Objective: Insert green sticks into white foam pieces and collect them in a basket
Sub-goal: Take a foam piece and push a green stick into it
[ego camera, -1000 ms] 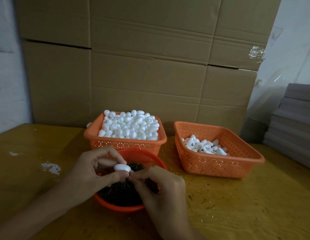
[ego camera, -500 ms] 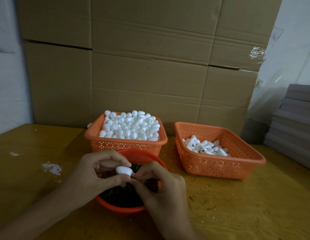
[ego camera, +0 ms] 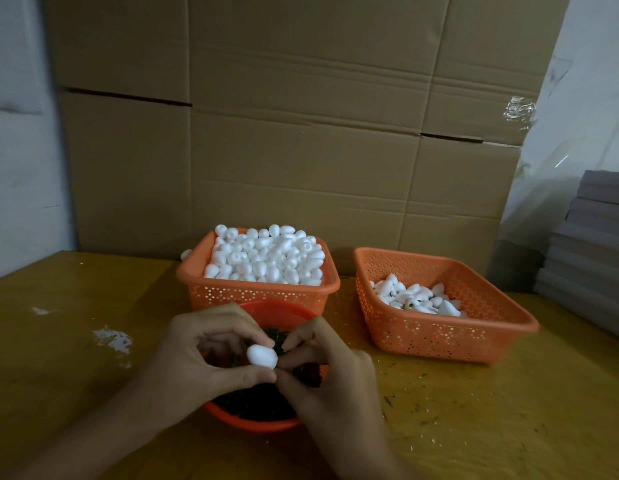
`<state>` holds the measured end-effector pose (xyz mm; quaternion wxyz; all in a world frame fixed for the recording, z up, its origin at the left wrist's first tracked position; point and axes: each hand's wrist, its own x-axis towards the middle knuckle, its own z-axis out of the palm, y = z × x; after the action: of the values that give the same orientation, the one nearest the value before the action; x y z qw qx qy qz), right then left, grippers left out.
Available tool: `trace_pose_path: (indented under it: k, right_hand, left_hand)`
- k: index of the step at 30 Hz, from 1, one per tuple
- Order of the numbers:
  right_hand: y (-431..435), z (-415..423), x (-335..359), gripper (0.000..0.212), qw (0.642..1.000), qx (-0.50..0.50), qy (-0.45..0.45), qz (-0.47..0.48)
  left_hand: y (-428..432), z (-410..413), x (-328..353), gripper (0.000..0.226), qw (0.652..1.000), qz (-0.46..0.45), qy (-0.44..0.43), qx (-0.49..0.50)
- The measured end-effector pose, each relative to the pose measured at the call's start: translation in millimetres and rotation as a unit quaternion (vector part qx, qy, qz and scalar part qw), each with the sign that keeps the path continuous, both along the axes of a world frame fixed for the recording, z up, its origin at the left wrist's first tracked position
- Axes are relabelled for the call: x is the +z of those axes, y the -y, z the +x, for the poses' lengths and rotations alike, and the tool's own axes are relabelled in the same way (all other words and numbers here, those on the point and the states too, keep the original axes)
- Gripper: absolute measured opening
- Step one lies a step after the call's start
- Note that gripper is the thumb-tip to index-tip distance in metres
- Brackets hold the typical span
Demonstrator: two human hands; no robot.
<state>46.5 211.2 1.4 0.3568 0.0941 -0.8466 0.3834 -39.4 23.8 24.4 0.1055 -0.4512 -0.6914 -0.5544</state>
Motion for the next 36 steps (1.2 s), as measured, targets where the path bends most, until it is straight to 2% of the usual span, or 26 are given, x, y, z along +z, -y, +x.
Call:
trace_pose_path:
  k: [4, 6, 15, 21, 29, 33, 36]
  right_hand:
    - [-1, 0, 1, 0.035, 1.0, 0.015, 0.012, -0.006]
    - [0, 0, 1, 0.033, 1.0, 0.019, 0.018, -0.002]
    - [1, -1, 0, 0.037, 1.0, 0.018, 0.001, 0.003]
    - [0, -2, -2, 0.042, 1.0, 0.016, -0.015, 0.013]
    - [0, -4, -5, 0.032, 0.998, -0.002, -0.053, 0.02]
    - [-21, -8, 12, 0.027, 0.992, -0.076, -0.101, -0.019]
    - [-65, -7, 38, 0.028, 0.967, -0.173, -0.165, -0.087]
  left_hand:
    - [1, 3, 0, 0.037, 1.0, -0.001, -0.016, 0.014]
    - [0, 3, 0, 0.033, 0.999, -0.01, -0.04, 0.005]
    - [1, 1, 0, 0.026, 0.997, -0.015, -0.069, -0.014]
    - [1, 1, -1, 0.028, 0.998, -0.019, -0.056, -0.007]
    - [-2, 3, -5, 0.032, 0.999, -0.027, 0.006, 0.043]
    - [0, 0, -8, 0.025, 0.99, -0.097, -0.063, 0.076]
    - [0, -1, -6, 0.038, 0.978, -0.176, -0.074, 0.085]
